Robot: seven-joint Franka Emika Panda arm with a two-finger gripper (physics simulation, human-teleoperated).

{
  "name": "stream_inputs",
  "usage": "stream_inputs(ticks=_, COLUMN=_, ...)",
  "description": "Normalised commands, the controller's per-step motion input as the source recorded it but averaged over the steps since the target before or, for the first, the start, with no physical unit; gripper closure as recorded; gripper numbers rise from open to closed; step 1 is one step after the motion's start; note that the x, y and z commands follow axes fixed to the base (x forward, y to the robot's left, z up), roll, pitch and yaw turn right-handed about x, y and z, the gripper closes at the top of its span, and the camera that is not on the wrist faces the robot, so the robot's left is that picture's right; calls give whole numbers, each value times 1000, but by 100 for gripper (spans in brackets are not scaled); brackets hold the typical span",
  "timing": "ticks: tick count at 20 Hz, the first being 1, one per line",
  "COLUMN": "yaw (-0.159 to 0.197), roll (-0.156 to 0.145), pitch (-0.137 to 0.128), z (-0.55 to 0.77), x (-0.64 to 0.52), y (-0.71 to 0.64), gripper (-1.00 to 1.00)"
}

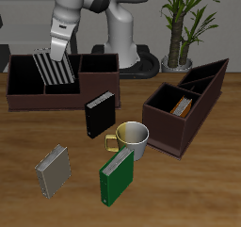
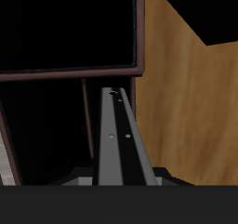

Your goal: Place the orange book into the left desk caddy's right compartment and place the striped book into the back desk caddy's front compartment and place the yellow book into the back desk caddy's back compartment

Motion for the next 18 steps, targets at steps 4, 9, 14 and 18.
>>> stream_inputs(ticks=4, yaw=-4, roll=4, pitch=21, z=3, x=69, y=41, gripper=100)
stream_inputs(ticks=9, yaw=-6, roll=2, pitch=13, z=-99, x=118, y=29, gripper=100)
stream_inputs(ticks=14, yaw=16, roll=20, pitch=46, z=-252, x=23, y=135, gripper=100)
stream_inputs(ticks=18, yaw=10, roll=29, pitch=34, z=-293, x=19, y=205, gripper=100)
